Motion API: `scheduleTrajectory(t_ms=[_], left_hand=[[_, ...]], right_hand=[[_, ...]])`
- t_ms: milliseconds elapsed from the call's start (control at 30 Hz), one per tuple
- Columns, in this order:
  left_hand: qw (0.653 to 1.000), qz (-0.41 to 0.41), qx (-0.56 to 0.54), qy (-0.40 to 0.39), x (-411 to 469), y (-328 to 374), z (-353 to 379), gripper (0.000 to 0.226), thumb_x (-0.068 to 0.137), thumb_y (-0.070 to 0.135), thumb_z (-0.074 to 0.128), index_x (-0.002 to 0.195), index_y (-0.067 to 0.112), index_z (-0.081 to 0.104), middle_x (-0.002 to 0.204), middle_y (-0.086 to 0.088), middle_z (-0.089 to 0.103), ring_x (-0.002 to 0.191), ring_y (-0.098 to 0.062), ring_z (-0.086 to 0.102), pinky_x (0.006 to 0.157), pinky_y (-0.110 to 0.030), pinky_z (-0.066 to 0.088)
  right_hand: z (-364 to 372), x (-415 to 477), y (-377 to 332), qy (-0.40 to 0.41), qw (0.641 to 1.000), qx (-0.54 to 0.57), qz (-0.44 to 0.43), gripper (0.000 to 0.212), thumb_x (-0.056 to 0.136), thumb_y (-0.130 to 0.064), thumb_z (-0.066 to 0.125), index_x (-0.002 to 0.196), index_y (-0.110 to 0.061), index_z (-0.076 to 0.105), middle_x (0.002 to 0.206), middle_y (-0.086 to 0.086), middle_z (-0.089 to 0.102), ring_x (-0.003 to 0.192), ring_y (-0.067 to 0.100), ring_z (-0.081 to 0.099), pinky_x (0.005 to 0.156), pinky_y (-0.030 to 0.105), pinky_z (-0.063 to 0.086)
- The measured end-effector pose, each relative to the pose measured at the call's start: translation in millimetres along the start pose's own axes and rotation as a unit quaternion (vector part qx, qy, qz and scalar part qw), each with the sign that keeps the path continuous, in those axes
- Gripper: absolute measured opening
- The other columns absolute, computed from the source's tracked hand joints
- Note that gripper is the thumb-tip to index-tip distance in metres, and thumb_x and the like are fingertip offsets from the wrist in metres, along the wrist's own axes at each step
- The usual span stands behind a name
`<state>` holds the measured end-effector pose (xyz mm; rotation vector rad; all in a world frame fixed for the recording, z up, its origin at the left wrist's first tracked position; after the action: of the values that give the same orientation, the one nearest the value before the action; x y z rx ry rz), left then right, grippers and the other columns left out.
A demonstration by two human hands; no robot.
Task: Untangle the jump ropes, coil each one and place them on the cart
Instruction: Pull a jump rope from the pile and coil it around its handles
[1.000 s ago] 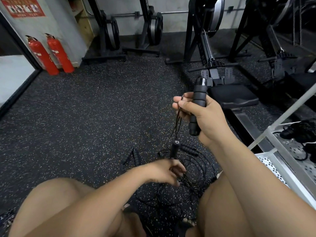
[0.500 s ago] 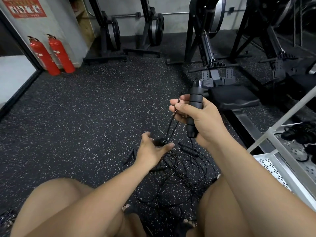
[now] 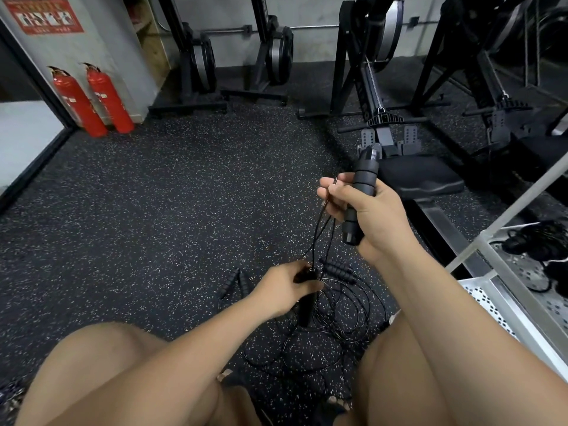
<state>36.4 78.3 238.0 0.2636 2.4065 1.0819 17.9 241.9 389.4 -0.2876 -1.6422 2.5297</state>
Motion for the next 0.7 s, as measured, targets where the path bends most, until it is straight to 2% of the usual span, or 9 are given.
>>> scheduleTrajectory(t_ms=[100, 167, 233, 300, 400, 467, 533, 600, 700], left_hand=[[1.0, 0.019, -0.003, 0.005, -8, 18, -15, 0.044, 0.1, 0.062, 0.064, 0.127, 0.027, 0.067, 0.119, 0.012, 0.071, 0.097, -0.011, 0.067, 0.073, -0.026, 0.052], [0.999, 0.022, -0.034, 0.016, -15, 28, -29, 0.035, 0.104, 0.059, 0.059, 0.119, 0.028, 0.066, 0.111, 0.017, 0.068, 0.098, -0.012, 0.064, 0.076, -0.026, 0.049], [0.995, 0.033, -0.084, 0.035, -23, 36, -44, 0.032, 0.104, 0.059, 0.059, 0.103, 0.028, 0.067, 0.1, 0.008, 0.074, 0.091, -0.017, 0.066, 0.081, -0.037, 0.052], [0.987, 0.038, -0.142, 0.057, -28, 41, -58, 0.032, 0.104, 0.06, 0.059, 0.097, 0.03, 0.068, 0.101, -0.001, 0.077, 0.092, -0.02, 0.068, 0.084, -0.04, 0.052], [0.97, 0.034, -0.229, 0.078, -32, 45, -74, 0.03, 0.105, 0.054, 0.063, 0.103, 0.025, 0.07, 0.097, -0.001, 0.075, 0.087, -0.013, 0.063, 0.076, -0.029, 0.048], [0.958, 0.025, -0.278, 0.063, -33, 48, -77, 0.032, 0.104, 0.048, 0.066, 0.113, 0.018, 0.072, 0.102, 0.001, 0.076, 0.091, -0.015, 0.065, 0.077, -0.029, 0.049], [0.945, 0.017, -0.325, 0.041, -34, 47, -76, 0.025, 0.103, 0.038, 0.071, 0.118, 0.018, 0.073, 0.114, -0.006, 0.079, 0.105, -0.024, 0.071, 0.092, -0.038, 0.057], [0.936, 0.02, -0.352, 0.02, -36, 46, -77, 0.025, 0.101, 0.027, 0.075, 0.124, 0.017, 0.073, 0.122, -0.007, 0.079, 0.12, -0.028, 0.072, 0.106, -0.05, 0.056], [0.927, 0.036, -0.374, 0.017, -38, 45, -81, 0.03, 0.099, 0.02, 0.077, 0.126, 0.01, 0.071, 0.126, -0.01, 0.077, 0.122, -0.029, 0.072, 0.109, -0.055, 0.055]], right_hand=[[-7, 4, 2, 0.017, 1.0, 0.011, 0.011, 0.028, 0.097, 0.0, 0.076, 0.119, -0.004, 0.06, 0.112, 0.021, 0.081, 0.095, 0.028, 0.08, 0.076, 0.034, 0.065], [-8, 5, 7, 0.016, 0.999, 0.001, 0.034, 0.026, 0.097, -0.004, 0.077, 0.118, -0.003, 0.062, 0.111, 0.022, 0.08, 0.091, 0.027, 0.078, 0.075, 0.036, 0.065], [-6, 3, 12, -0.001, 0.998, -0.024, 0.058, 0.023, 0.1, -0.008, 0.075, 0.118, -0.002, 0.063, 0.107, 0.021, 0.08, 0.088, 0.027, 0.077, 0.072, 0.036, 0.064], [1, -1, 18, -0.024, 0.994, -0.07, 0.076, 0.021, 0.101, -0.012, 0.075, 0.117, -0.004, 0.064, 0.101, 0.018, 0.079, 0.078, 0.023, 0.074, 0.062, 0.031, 0.06], [10, -8, 27, -0.044, 0.981, -0.164, 0.09, 0.022, 0.102, -0.029, 0.075, 0.111, -0.012, 0.064, 0.087, 0.008, 0.073, 0.058, 0.014, 0.06, 0.05, 0.027, 0.047], [15, -13, 35, -0.038, 0.977, -0.181, 0.11, 0.027, 0.106, -0.04, 0.065, 0.11, -0.013, 0.062, 0.081, 0.006, 0.069, 0.055, 0.016, 0.056, 0.048, 0.029, 0.044], [18, -16, 42, -0.024, 0.977, -0.164, 0.131, 0.033, 0.109, -0.041, 0.051, 0.107, -0.01, 0.063, 0.076, 0.006, 0.068, 0.055, 0.018, 0.055, 0.05, 0.031, 0.044], [22, -18, 45, -0.014, 0.978, -0.172, 0.121, 0.035, 0.107, -0.036, 0.047, 0.103, -0.007, 0.065, 0.079, 0.006, 0.068, 0.064, 0.022, 0.057, 0.06, 0.038, 0.046], [25, -20, 38, -0.019, 0.972, -0.225, 0.068, 0.024, 0.105, -0.029, 0.049, 0.105, -0.017, 0.069, 0.078, -0.001, 0.062, 0.077, 0.023, 0.057, 0.071, 0.042, 0.045]])
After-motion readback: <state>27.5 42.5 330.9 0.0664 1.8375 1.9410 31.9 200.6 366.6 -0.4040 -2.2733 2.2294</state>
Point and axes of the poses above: each hand's wrist, its own x-axis towards the middle knuckle, its own z-axis out of the palm, y = z × x, the point moved 9 cm from there along x, towards the middle knuckle
